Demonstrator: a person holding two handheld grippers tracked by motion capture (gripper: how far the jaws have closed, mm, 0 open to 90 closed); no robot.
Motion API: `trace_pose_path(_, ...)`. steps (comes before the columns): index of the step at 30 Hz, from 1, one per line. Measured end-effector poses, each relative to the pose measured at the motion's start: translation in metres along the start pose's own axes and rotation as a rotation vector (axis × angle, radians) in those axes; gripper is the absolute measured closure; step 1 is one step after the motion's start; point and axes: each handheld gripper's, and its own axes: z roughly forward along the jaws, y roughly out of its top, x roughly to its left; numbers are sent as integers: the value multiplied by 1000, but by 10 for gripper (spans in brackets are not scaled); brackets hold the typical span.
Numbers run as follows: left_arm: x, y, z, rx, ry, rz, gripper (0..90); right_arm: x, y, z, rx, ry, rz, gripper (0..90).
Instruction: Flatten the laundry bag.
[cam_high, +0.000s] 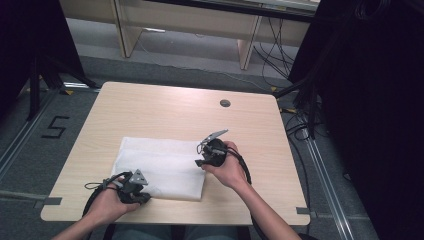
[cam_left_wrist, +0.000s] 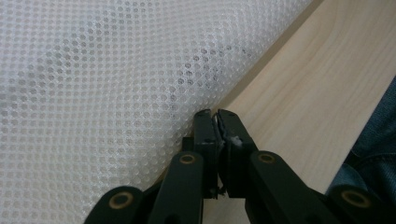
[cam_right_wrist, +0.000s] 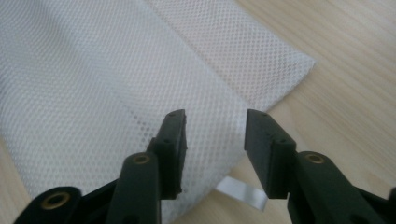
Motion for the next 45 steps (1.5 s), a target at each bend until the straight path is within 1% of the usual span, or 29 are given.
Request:
trace_pose_path(2,-1,0,1,-5,0,-10,868,0,1,2,5,-2,2,649)
trace_pose_path(3,1,1,0,17,-6,7,870,-1,3,4,12,-5,0,662)
trace_pose_path(4,0,1,1,-6,10,-12,876,1,5,8,31,4,31,690)
trace_pose_path(5,0,1,1,-6,10,-12,879,1,5,8,31,4,31,690)
trace_pose_path(7,3,3,0,16,6,20,882,2,6,12,49,-17,29,710)
trace_pose_path(8,1,4,3,-9,14,-12,884,1,6,16,48,-3,2,731)
trace_pose_path(9,1,4,3,-9,14,-12,883,1,6,16,48,-3,2,731)
trace_pose_path(10,2,7,4,-9,8,-5,883,2,4,17,83,-29,19,744)
trace_pose_path(11,2,7,4,-9,8,-5,883,2,4,17,83,-29,19,744)
trace_pose_path(12,3,8,6,-5,9,-8,883,-1,3,20,68,-28,-14,743)
trace_pose_path(13,4,11,6,-1,13,8,883,-4,0,22,82,-30,-2,744)
trace_pose_path(17,4,15,9,-5,17,16,883,-8,-5,25,93,-33,14,744)
trace_pose_path(24,5,25,15,-6,29,12,889,-14,-10,24,107,-46,42,751)
trace_pose_path(26,6,28,17,-8,32,25,889,-16,-12,23,110,-53,50,751)
trace_pose_path(27,7,30,19,-9,34,4,889,-17,-13,23,118,-54,56,751)
trace_pose_path(28,7,30,19,-9,34,4,889,-17,-13,23,118,-54,56,751)
trace_pose_path(29,7,31,20,-25,46,23,890,-19,-14,22,117,-66,52,751)
trace_pose_path(30,7,32,20,-16,38,2,890,-19,-14,22,117,-66,52,751)
trace_pose_path(31,7,33,21,-28,48,11,890,-19,-14,22,122,-67,59,749)
trace_pose_path(33,7,35,21,-13,41,9,890,-20,-12,21,129,-70,53,728)
trace_pose_path(34,7,35,23,-32,48,11,891,-22,-10,20,127,-74,58,712)
trace_pose_path(35,8,37,23,-19,40,9,891,-25,-4,18,103,-78,66,639)
trace_pose_path(36,8,37,23,-19,40,9,891,-25,-4,18,103,-78,66,639)
trace_pose_path(38,7,38,24,-25,43,8,891,-30,7,16,69,-86,45,560)
trace_pose_path(39,8,39,24,-26,43,10,891,-33,14,18,81,-72,57,518)
trace_pose_path(41,8,39,24,-26,39,8,892,-35,18,19,86,-72,57,503)
trace_pose_path(43,8,39,25,-34,38,5,892,-37,25,24,98,-60,41,488)
trace_pose_path(44,8,39,25,-34,39,6,892,-41,27,28,72,-66,-11,481)
trace_pose_path(45,8,39,25,-34,39,5,893,-43,31,35,92,-65,-32,478)
